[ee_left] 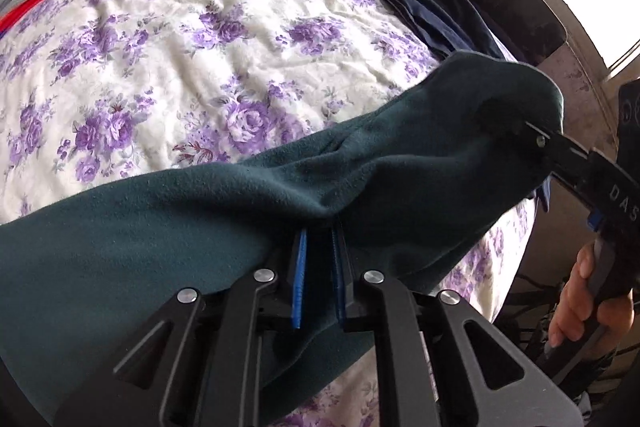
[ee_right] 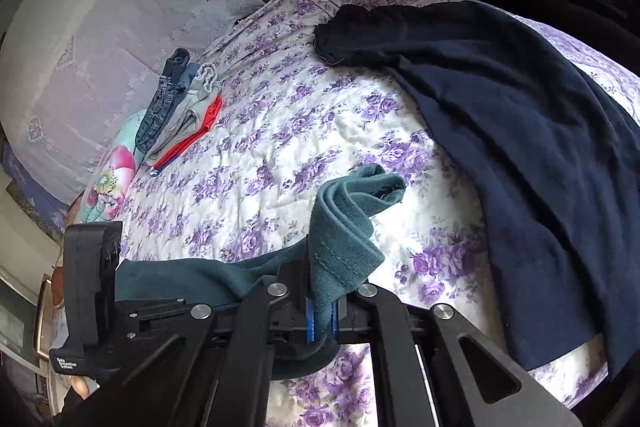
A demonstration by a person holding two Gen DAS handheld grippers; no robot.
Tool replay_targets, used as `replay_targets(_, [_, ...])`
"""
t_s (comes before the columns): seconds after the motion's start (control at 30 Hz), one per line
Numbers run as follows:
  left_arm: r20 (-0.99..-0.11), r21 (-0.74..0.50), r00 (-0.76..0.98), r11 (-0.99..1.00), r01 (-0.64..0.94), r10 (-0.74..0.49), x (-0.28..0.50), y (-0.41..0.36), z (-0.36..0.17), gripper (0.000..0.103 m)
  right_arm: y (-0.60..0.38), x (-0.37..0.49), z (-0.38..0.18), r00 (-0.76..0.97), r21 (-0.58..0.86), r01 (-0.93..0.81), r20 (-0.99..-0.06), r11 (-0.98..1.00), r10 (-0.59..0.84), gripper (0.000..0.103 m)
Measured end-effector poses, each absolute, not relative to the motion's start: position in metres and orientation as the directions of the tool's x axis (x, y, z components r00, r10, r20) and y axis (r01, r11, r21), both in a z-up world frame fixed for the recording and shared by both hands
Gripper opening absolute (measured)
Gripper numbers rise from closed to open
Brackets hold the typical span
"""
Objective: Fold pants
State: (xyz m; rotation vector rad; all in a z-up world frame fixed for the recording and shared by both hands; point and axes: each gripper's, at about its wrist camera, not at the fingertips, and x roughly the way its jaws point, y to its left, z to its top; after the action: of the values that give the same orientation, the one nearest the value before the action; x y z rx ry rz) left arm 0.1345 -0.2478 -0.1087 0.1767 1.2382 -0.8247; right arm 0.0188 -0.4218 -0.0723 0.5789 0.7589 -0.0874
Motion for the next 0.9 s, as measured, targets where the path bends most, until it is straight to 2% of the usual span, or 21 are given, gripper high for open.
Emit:
replay_targets(0.13, [-0.875,-0.340,0.063,0.703,0.624,-0.479,0.138,-0.244,-0.111,0.010,-0.420,0.023,-0.070,0.725,0.456,0.286,-0.678,0.843,0.121,0.006])
replay_targets(0.37, [-0.818,-0.488,-0.065,0.631,0.604,-0.571,0.135,-0.203,-0.099,0.010,-0.410,0.028,-0.057,0.712,0.417,0.290,-0.696,0.862,0.097,0.006])
replay_targets(0.43, [-0.802,-0.495,-0.014,0.652,0.575,-0.597,0.140,-0.167,-0.085,0.010,-0.403,0.029,-0.051,0.713,0.402,0.279,-0.696,0.872,0.093,0.006])
replay_targets(0.5, [-0.812,-0.434,0.111,0.721,0.540,-0.573,0.150,-0.118,-0.067,0.012,-0.395,0.033,-0.044,0.713,0.392,0.263,-0.695,0.882,0.096,0.006])
replay_targets(0.53, [-0.824,-0.394,0.173,0.764,0.511,-0.540,0.154,-0.093,-0.060,0.016,-0.388,0.037,-0.040,0.714,0.384,0.249,-0.693,0.889,0.099,0.006])
replay_targets(0.57, [-0.835,-0.355,0.223,0.803,0.478,-0.502,0.159,-0.070,-0.056,0.031,-0.381,0.040,-0.035,0.716,0.378,0.237,-0.691,0.895,0.102,0.006])
replay_targets(0.63, [-0.841,-0.299,0.320,0.867,0.397,-0.437,0.166,-0.023,-0.050,0.054,-0.362,0.051,-0.025,0.719,0.361,0.196,-0.685,0.912,0.117,0.006])
replay_targets(0.73, [-0.832,-0.294,0.396,0.914,0.280,-0.389,0.172,0.048,-0.052,0.055,-0.326,0.069,-0.017,0.710,0.330,0.125,-0.688,0.936,0.148,0.006])
replay_targets(0.9, [-0.838,-0.339,0.402,0.929,0.146,-0.369,0.177,0.121,-0.078,0.055,-0.241,0.104,-0.022,0.646,0.251,-0.031,-0.734,0.967,0.212,0.006])
